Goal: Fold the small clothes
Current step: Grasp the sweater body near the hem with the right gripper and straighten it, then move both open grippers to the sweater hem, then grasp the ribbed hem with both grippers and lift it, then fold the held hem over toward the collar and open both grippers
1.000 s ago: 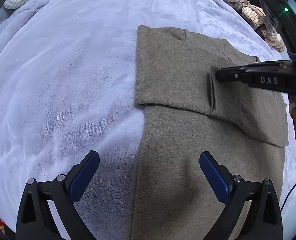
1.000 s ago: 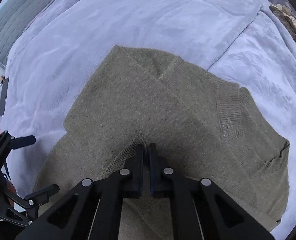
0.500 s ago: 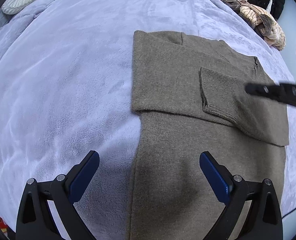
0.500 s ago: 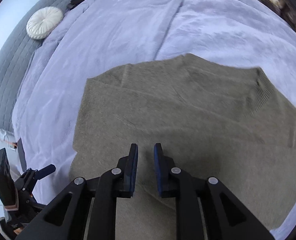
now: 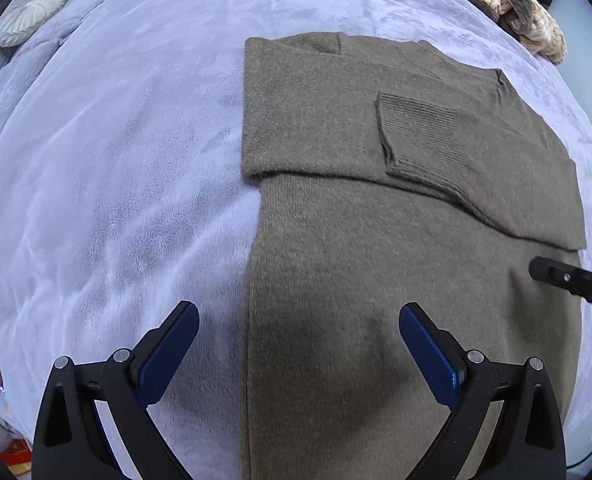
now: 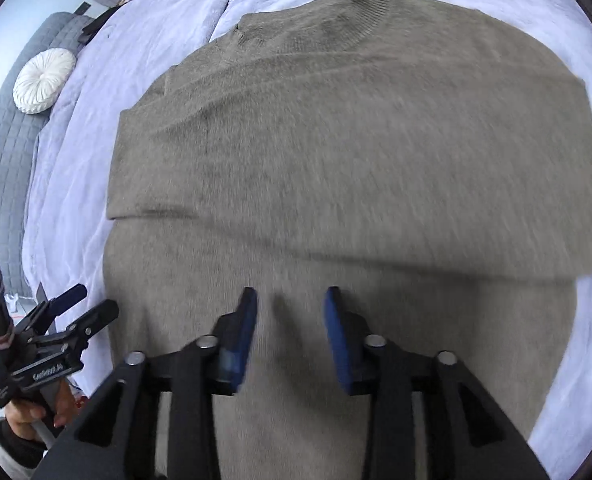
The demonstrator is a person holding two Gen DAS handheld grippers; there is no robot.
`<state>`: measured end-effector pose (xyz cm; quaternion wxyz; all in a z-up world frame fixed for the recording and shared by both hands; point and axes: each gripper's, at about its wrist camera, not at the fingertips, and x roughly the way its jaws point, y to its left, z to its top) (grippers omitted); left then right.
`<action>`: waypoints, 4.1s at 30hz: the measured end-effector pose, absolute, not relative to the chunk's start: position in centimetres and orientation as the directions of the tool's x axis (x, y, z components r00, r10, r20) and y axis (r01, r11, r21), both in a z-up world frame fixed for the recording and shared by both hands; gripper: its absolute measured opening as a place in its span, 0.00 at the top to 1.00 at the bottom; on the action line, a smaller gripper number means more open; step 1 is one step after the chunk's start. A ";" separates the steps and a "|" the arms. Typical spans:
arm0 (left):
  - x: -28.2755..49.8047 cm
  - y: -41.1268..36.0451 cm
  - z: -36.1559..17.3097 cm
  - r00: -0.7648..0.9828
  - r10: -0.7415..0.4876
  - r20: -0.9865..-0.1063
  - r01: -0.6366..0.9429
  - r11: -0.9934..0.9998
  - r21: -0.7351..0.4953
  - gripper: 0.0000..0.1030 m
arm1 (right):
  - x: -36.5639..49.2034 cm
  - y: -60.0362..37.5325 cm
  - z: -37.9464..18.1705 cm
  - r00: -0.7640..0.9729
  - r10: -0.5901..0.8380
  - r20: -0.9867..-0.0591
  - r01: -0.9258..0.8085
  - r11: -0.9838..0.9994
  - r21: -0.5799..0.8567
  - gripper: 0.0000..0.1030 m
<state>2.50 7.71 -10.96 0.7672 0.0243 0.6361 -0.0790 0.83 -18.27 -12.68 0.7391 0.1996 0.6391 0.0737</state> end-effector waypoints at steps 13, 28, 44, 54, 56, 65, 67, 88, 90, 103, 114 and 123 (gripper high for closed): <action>-0.4 6.3 -8.6 0.163 -0.098 -0.982 0.202 0.977 -0.064 0.02 | -6.9 -21.0 -9.6 0.228 0.378 -0.897 0.334 0.836 0.436 0.28; -2.6 8.2 -6.6 0.194 -0.128 -0.973 0.227 0.970 -0.083 0.01 | -9.3 -21.5 -8.5 0.257 0.384 -0.887 0.366 0.811 0.457 0.21; -6.7 14.0 -13.3 -0.221 -0.393 -0.893 0.130 0.895 -0.426 0.02 | -21.6 -28.3 -13.1 0.189 0.478 -0.858 0.572 0.656 0.492 0.21; -10.1 10.9 -13.9 -0.400 -0.454 -0.796 0.198 0.805 -0.559 0.02 | -21.7 -22.2 -16.8 0.078 0.759 -0.647 0.443 0.555 0.704 0.20; -10.6 10.9 -13.7 -0.415 -0.461 -0.784 0.196 0.797 -0.572 0.02 | -21.8 -21.5 -17.1 0.047 0.775 -0.630 0.439 0.550 0.711 0.20; -11.4 11.8 -12.9 -0.386 -0.444 -0.809 0.183 0.822 -0.539 0.70 | -20.5 -21.0 -16.9 0.095 0.783 -0.615 0.474 0.508 0.719 0.89; -11.1 12.6 -12.9 -0.379 -0.470 -0.797 0.154 0.817 -0.555 0.85 | -19.8 -20.7 -16.3 0.112 0.796 -0.595 0.450 0.493 0.744 0.90; 3.5 13.2 -3.5 0.059 -0.746 -0.663 0.123 0.665 -0.737 0.85 | -6.0 -25.1 -7.6 0.509 0.804 -0.308 0.208 0.232 0.950 0.91; 5.5 12.8 -3.6 0.086 -0.745 -0.662 0.124 0.667 -0.735 0.85 | -3.9 -25.9 -7.3 0.525 0.793 -0.308 0.195 0.241 0.951 0.91; 15.4 8.3 -9.9 0.128 -0.652 -0.747 0.094 0.758 -0.645 0.85 | 5.3 -32.1 -12.4 0.527 0.748 -0.403 0.302 0.278 0.912 0.91; 16.5 8.5 -12.4 0.177 -0.526 -0.832 0.025 0.847 -0.531 0.62 | 7.2 -34.8 -17.1 0.558 0.683 -0.470 0.440 0.237 0.866 0.75; 13.3 9.7 -8.5 0.141 -0.592 -0.793 0.203 0.801 -0.563 0.26 | 2.9 -35.9 -11.4 0.620 0.589 -0.518 0.364 0.370 0.855 0.65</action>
